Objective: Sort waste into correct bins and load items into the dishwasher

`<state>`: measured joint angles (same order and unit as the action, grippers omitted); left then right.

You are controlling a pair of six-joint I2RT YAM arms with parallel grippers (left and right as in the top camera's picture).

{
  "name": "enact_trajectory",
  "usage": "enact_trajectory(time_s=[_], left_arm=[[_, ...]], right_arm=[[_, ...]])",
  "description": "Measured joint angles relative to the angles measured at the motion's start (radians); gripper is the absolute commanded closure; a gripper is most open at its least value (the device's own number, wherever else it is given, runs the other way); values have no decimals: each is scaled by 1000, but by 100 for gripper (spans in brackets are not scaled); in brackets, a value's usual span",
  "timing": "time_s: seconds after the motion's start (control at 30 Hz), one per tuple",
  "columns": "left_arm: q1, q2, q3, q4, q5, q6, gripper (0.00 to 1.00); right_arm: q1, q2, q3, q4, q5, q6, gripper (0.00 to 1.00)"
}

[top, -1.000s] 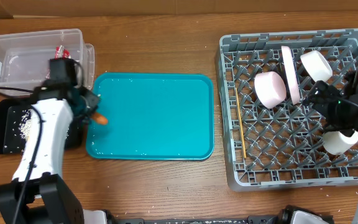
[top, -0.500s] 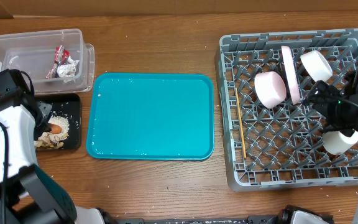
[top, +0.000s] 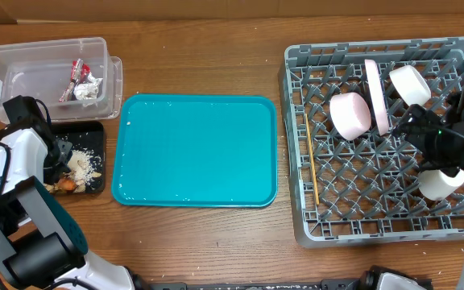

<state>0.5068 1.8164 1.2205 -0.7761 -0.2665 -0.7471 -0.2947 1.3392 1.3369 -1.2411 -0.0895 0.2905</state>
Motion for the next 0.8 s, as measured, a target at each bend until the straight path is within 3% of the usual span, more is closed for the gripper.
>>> enact_trajectory(time_s=[0.23,0.53,0.8], left_arm=[[0,1,21,-26,34,27,59],[-11,-111,133,-54,294,151,44],[-193,-273,180,-183,495,385,31]], right_arm=[[0,0,0,0,0,0,3],[10,0,0,38,-97,-61,3],[235,0,0,77,-228,-204,2]])
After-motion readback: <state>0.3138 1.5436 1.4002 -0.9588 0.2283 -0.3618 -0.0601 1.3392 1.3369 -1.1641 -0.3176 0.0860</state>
